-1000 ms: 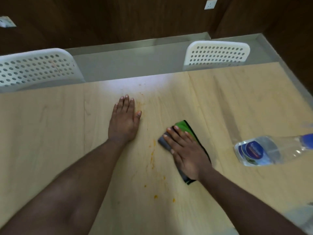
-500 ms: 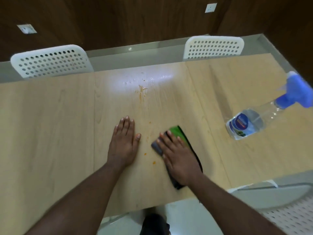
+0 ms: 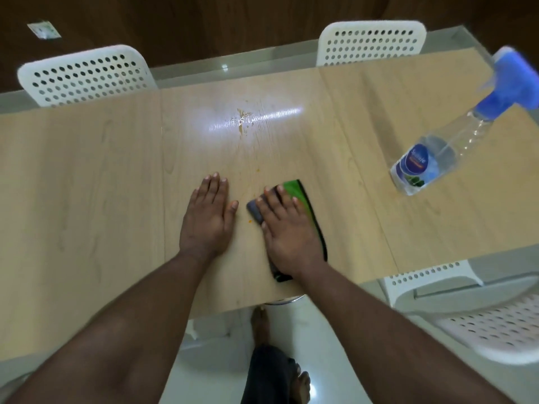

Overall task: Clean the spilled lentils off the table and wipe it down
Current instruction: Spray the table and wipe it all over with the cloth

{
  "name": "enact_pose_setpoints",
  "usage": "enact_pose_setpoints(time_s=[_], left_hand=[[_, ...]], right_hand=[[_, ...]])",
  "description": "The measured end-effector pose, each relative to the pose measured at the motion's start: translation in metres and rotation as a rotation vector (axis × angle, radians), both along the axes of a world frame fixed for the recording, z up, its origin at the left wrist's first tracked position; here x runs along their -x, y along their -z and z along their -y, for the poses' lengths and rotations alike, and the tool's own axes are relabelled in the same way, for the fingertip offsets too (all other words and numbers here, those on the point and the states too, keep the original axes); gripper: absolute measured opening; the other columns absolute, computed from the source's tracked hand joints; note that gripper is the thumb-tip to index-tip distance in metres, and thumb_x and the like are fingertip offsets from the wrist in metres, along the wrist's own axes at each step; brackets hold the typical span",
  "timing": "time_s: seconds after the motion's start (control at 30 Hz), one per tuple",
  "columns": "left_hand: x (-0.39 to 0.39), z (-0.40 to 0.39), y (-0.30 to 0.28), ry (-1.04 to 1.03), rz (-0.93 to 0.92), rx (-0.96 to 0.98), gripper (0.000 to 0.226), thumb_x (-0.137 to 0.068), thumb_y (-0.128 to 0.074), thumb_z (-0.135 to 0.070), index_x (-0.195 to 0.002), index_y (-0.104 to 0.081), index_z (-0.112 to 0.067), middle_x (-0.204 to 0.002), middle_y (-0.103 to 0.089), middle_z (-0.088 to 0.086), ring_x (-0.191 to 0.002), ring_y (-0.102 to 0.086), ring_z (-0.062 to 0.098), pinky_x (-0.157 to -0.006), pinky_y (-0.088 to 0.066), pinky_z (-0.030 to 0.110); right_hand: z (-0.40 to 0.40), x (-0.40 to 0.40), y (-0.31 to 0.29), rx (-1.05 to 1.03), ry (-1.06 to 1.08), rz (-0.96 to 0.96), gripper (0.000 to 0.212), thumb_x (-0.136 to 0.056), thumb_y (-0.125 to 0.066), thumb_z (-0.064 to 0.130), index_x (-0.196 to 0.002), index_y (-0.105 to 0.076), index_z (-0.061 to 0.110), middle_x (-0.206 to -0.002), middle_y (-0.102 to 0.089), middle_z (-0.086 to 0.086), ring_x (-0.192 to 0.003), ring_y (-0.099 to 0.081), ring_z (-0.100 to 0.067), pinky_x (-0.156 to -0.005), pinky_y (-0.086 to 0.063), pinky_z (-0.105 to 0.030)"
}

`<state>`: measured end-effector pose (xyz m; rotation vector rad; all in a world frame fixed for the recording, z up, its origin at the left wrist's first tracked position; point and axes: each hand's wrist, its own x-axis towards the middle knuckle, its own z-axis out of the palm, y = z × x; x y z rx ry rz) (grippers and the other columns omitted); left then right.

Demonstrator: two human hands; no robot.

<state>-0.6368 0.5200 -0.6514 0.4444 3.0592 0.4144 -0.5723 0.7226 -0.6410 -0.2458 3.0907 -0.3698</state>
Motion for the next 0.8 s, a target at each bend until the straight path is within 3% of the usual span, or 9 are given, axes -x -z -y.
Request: enact_pose_setpoints(time_s=[0.1, 0.23, 0.37, 0.5, 0.63, 0.8], left_hand=[[-0.002, -0.001, -0.003, -0.006, 0.013, -0.032, 0.072, -0.108, -0.017, -0.051, -0.165, -0.029, -0.010, -0.173, -0.022, 0.011, -0.162, -0.016, 0.024, -0.132, -0.011, 0.041], [-0.002, -0.002, -0.006, -0.018, 0.026, -0.047, 0.075, -0.106, -0.014, -0.053, -0.165, -0.030, -0.009, -0.174, -0.022, 0.011, -0.162, -0.015, 0.024, -0.132, -0.010, 0.041], [0.000, -0.001, -0.002, -0.024, 0.017, -0.041, 0.076, -0.106, -0.012, -0.054, -0.166, -0.026, -0.010, -0.174, -0.018, 0.011, -0.163, -0.012, 0.023, -0.132, -0.006, 0.038], [0.000, 0.000, 0.002, -0.022, -0.007, -0.062, 0.074, -0.107, -0.015, -0.053, -0.166, -0.026, -0.009, -0.174, -0.018, 0.011, -0.163, -0.012, 0.024, -0.132, -0.006, 0.037], [-0.002, 0.002, 0.000, -0.008, 0.007, -0.081, 0.070, -0.108, -0.016, -0.048, -0.166, -0.026, -0.009, -0.174, -0.018, 0.010, -0.163, -0.011, 0.022, -0.132, -0.005, 0.036], [0.008, 0.000, -0.011, -0.009, 0.039, -0.092, 0.073, -0.106, -0.016, -0.048, -0.165, -0.027, -0.007, -0.174, -0.018, 0.015, -0.162, -0.014, 0.029, -0.132, -0.012, 0.045]], right_hand=[[-0.007, -0.061, -0.003, 0.012, -0.081, 0.041, 0.059, -0.110, -0.030, 0.035, -0.167, -0.025, 0.022, -0.176, -0.012, 0.001, -0.163, -0.002, -0.020, -0.130, -0.015, -0.047], [-0.058, -0.093, -0.007, -0.021, -0.110, 0.041, 0.058, -0.110, -0.029, 0.035, -0.166, -0.028, 0.023, -0.176, -0.014, 0.003, -0.163, -0.004, -0.017, -0.129, -0.021, -0.047], [-0.064, -0.038, 0.000, -0.006, 0.052, 0.005, 0.058, -0.108, -0.030, 0.035, -0.164, -0.036, 0.022, -0.174, -0.024, 0.000, -0.162, -0.015, -0.022, -0.128, -0.023, -0.050], [-0.017, 0.034, 0.003, 0.011, 0.164, -0.025, 0.058, -0.105, -0.035, 0.033, -0.161, -0.041, 0.017, -0.172, -0.028, -0.005, -0.160, -0.019, -0.030, -0.127, -0.023, -0.052], [0.025, 0.025, 0.001, 0.020, 0.038, -0.012, 0.060, -0.107, -0.035, 0.033, -0.164, -0.033, 0.019, -0.175, -0.021, -0.004, -0.162, -0.011, -0.028, -0.129, -0.018, -0.050], [-0.004, -0.045, -0.008, 0.038, -0.122, 0.039, 0.057, -0.111, -0.034, 0.032, -0.167, -0.025, 0.023, -0.176, -0.013, 0.004, -0.163, -0.001, -0.017, -0.130, -0.016, -0.047]])
